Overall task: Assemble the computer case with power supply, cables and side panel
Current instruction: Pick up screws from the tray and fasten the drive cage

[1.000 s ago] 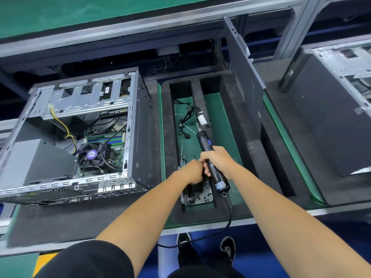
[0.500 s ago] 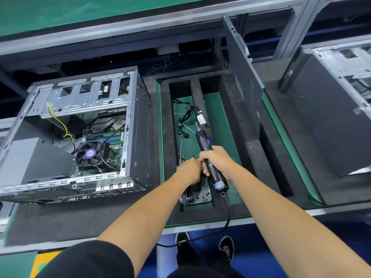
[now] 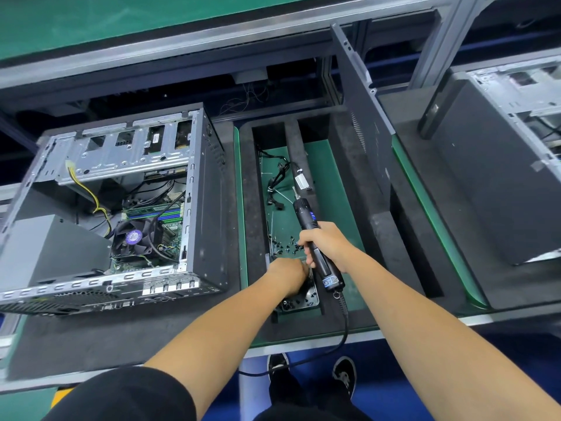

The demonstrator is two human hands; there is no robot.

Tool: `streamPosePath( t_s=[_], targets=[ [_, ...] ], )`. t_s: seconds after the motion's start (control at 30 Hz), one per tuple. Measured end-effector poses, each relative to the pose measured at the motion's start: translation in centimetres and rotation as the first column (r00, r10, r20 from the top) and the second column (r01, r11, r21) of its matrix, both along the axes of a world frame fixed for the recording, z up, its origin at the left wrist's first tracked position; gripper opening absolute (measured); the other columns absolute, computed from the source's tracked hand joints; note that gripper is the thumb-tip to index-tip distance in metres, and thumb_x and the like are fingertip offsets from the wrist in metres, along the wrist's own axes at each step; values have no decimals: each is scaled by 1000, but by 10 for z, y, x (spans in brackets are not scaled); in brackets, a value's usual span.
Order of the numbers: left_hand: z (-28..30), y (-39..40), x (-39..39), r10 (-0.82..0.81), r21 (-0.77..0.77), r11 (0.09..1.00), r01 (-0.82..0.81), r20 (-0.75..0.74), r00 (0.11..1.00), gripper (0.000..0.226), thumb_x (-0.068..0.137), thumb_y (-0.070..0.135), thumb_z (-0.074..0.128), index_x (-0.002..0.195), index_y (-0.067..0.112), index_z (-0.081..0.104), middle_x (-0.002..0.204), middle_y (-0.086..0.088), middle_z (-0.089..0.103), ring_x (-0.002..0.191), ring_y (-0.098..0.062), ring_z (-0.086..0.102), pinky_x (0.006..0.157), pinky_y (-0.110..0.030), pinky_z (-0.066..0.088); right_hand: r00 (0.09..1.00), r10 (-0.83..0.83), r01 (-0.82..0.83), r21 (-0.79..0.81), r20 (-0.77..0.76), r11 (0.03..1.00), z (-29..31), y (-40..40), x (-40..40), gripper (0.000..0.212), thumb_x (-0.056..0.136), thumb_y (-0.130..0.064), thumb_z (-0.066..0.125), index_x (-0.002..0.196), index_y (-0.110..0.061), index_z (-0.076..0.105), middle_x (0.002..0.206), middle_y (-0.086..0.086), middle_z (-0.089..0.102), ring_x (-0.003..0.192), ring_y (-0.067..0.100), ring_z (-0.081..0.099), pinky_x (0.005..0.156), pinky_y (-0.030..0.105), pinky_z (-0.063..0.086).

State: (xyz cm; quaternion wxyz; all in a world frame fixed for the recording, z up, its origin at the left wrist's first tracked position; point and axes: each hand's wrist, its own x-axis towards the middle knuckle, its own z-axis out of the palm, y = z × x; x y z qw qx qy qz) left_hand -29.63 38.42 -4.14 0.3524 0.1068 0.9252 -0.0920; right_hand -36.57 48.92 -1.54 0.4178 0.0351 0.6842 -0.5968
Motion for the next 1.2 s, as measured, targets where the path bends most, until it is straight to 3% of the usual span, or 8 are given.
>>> streamPosePath(
  t_s=[0.1, 0.27, 0.37, 0.63, 0.83, 1.0, 1.1, 1.2],
  targets=[
    [-2, 2, 2, -66, -47, 997, 68, 37, 997, 28, 92, 10, 59, 119, 6, 55, 114, -7, 60, 102, -28, 61, 71, -35, 45, 1000, 9, -9, -3, 9, 1000, 0, 1, -1, 13, 77, -1, 63, 82, -5, 52, 58, 10, 55, 44, 25, 52, 45, 29, 46],
    [-6, 6, 5, -188, -60, 980, 189, 22, 982, 26, 95, 1, 49, 119, 3, 57, 118, -10, 61, 106, -30, 60, 75, -36, 46, 1000, 8, -8, 4, 9, 1000, 1, 0, -1, 12, 77, -1, 64, 82, -5, 53, 58, 10, 56, 44, 25, 51, 45, 29, 46],
    [-6, 6, 5, -229, -39, 972, 231, 49, 972, 24, 92, 2, 54, 116, 2, 58, 116, -11, 62, 104, -31, 60, 80, -39, 50, 1000, 7, -7, 2, 7, 1000, 1, 0, -1, 12, 77, -1, 63, 82, -5, 53, 59, 10, 55, 44, 25, 51, 45, 29, 46],
    [-7, 4, 4, -173, -11, 984, 175, 108, 979, 28, 90, 7, 58, 118, 3, 57, 116, -11, 60, 102, -30, 60, 84, -40, 53, 1000, 5, -5, 2, 11, 1000, 1, 0, 0, 13, 77, 0, 63, 83, -5, 52, 59, 10, 55, 45, 24, 51, 46, 29, 46],
    [-6, 4, 4, -124, -4, 992, 125, 95, 988, 31, 91, 10, 53, 122, 7, 55, 121, -10, 57, 106, -29, 58, 76, -37, 46, 1000, -1, 1, -3, 20, 1000, 1, 0, 1, 14, 77, 0, 63, 82, -6, 51, 57, 9, 54, 43, 24, 50, 45, 28, 46],
    [-2, 2, 2, 91, 119, 988, -96, 45, 995, 34, 85, 10, 55, 119, 6, 51, 103, -9, 53, 93, -27, 56, 70, -36, 46, 1000, -9, 9, -1, 13, 1000, 1, -1, 1, 14, 76, -1, 64, 81, -5, 51, 55, 10, 54, 42, 25, 50, 45, 29, 45],
    [2, 1, -4, 223, 199, 953, -230, 56, 973, 7, 82, 6, 53, 86, 9, 47, 88, -6, 46, 76, -22, 49, 66, -32, 46, 1000, -8, 8, 4, 5, 1000, 1, -1, 1, 14, 75, -2, 64, 80, -6, 51, 56, 10, 55, 43, 25, 50, 45, 28, 45],
    [5, 1, -9, 339, 271, 898, -346, 74, 938, 23, 80, 3, 55, 70, 15, 38, 78, -3, 46, 63, -17, 45, 59, -28, 43, 1000, -9, 9, 11, -2, 1000, 1, -2, 2, 14, 75, -2, 64, 79, -6, 51, 56, 10, 54, 43, 25, 50, 45, 29, 44]
  ],
)
